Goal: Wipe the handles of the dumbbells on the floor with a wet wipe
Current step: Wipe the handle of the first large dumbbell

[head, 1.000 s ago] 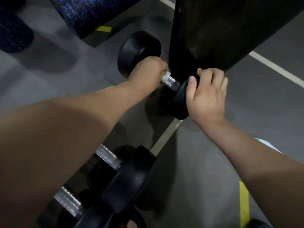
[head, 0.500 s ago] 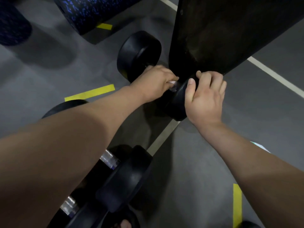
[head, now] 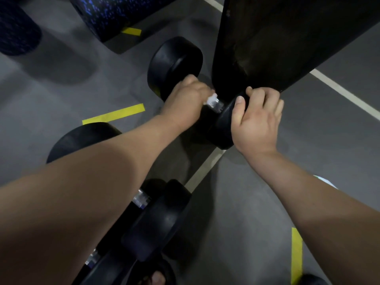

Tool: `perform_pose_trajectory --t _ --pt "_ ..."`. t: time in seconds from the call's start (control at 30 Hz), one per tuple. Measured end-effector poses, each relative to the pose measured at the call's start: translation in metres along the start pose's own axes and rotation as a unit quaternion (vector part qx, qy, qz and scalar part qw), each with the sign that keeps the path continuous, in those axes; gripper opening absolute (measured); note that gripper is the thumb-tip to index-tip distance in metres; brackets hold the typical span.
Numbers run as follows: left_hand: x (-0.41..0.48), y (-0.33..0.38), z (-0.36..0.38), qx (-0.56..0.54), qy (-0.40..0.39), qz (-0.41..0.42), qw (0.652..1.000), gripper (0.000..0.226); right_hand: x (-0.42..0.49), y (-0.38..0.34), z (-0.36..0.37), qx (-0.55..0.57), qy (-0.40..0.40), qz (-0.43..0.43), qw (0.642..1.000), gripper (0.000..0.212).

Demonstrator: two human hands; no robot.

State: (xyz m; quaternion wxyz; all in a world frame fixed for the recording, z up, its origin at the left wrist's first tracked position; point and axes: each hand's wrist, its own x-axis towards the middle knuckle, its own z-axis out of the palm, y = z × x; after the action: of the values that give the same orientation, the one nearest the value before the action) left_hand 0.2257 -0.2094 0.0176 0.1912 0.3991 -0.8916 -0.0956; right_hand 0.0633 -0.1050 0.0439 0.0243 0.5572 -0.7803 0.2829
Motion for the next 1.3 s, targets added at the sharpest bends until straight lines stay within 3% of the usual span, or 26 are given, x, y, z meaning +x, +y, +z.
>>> perform_pose_trajectory --t 0.07,0.2,0.27,0.4,0.47,0.63,0.8,0.97,1.07,1.13,1.23,1.3 --pt "-0.001 -0.002 0.003 -0.011 0.038 -0.033 0.999 0.029 0.0 -0.001 0.0 0.001 0.0 0.002 1.0 0.038" --pt "-0.002 0.022 0.007 -0.02 -0.014 0.084 0.996 0.025 -0.001 -0.001 -0.001 0.003 0.003 0.001 1.0 0.038" --pt "-0.004 0.023 0.007 -0.003 -0.02 0.098 0.995 0.023 -0.001 0.0 -0.001 0.0 0.004 -0.002 1.0 0.038" --pt "-0.006 0.005 -0.002 0.007 -0.003 -0.108 0.994 0.032 0.0 -0.001 -0.001 0.001 0.004 0.003 1.0 0.037" --pt "-0.001 0.003 -0.006 0.021 -0.012 -0.163 0.986 0.031 -0.001 -0.002 0.0 0.002 0.006 0.005 1.0 0.037" --pt "0.0 0.018 -0.004 0.072 -0.059 -0.071 0.993 0.038 -0.001 -0.001 0.001 0.007 0.006 0.006 1.0 0.037" --pt "0.013 0.008 -0.008 0.137 -0.077 -0.151 0.976 0.039 0.0 -0.001 0.002 0.009 0.004 0.01 1.0 0.038" --pt "0.017 0.012 -0.007 0.027 -0.106 -0.093 0.99 0.034 -0.001 -0.001 0.001 0.011 0.0 0.013 1.0 0.037" --pt "0.019 0.019 -0.013 -0.058 -0.167 -0.051 0.983 0.049 -0.001 -0.001 0.0 0.008 -0.004 0.012 1.0 0.038" --pt "0.02 0.017 -0.017 -0.054 -0.191 -0.047 0.979 0.054 -0.001 -0.001 -0.001 0.009 -0.004 0.007 1.0 0.038" --pt "0.022 0.009 -0.021 0.034 -0.161 -0.079 0.983 0.034 -0.001 0.0 0.0 0.011 -0.008 0.009 1.0 0.038" --pt "0.02 0.007 -0.017 0.057 -0.126 -0.055 0.989 0.029 0.0 0.0 0.0 0.014 -0.008 0.012 1.0 0.038"
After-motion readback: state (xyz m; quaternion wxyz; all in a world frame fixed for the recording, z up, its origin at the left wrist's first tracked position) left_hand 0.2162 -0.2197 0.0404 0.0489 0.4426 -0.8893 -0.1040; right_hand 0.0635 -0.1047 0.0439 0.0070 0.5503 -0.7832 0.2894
